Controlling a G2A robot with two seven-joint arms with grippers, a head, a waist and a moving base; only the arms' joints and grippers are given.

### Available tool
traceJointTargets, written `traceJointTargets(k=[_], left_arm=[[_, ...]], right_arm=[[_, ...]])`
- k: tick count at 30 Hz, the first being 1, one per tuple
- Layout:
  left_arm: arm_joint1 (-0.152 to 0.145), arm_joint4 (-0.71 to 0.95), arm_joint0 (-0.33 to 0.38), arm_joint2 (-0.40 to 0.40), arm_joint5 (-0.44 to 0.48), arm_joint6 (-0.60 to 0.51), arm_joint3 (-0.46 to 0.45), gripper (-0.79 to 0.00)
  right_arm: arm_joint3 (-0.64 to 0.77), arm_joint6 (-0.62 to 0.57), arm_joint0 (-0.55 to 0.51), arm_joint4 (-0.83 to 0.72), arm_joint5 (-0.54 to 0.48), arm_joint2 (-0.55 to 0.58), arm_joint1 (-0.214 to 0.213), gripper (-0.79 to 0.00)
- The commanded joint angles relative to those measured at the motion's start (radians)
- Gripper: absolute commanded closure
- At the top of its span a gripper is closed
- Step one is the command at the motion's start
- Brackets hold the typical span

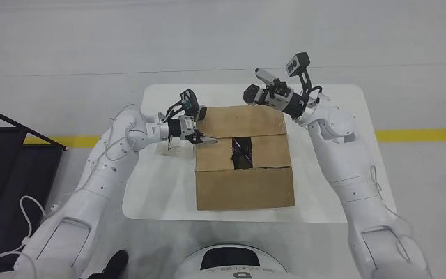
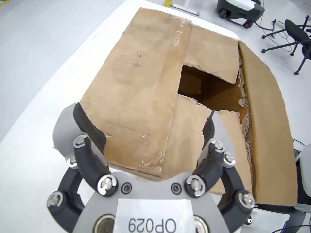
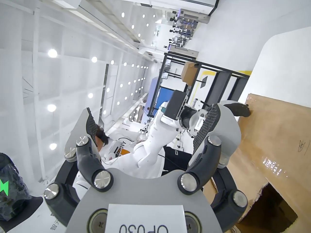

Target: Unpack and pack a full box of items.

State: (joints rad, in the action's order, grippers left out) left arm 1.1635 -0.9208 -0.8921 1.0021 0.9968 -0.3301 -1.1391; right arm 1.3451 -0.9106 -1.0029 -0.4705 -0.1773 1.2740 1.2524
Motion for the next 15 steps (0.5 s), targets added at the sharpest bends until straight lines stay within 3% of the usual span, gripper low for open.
traceJointTargets(k=[1,5,11,15], left_arm=[[0.0,0.001,0.001,0.0,0.001,0.0,0.001,-0.785],[0.0,0.001,0.001,0.0,0.001,0.0,0.001,-0.785],[0.0,0.001,0.001,0.0,0.001,0.0,0.001,-0.785],[0.0,0.001,0.001,0.0,0.001,0.0,0.001,-0.785]], right_arm=[[0.0,0.0,0.0,-0.001,0.0,0.0,0.0,-0.785],[0.029,-0.033,-0.039,-0.044,0.012,0.047,-0.01,-0.785],[0.151,-0.3,-0.21,0.043,0.05,0.294,-0.078,-0.785],[0.2,-0.363,-0.306,0.044,0.085,0.41,-0.102,-0.785]])
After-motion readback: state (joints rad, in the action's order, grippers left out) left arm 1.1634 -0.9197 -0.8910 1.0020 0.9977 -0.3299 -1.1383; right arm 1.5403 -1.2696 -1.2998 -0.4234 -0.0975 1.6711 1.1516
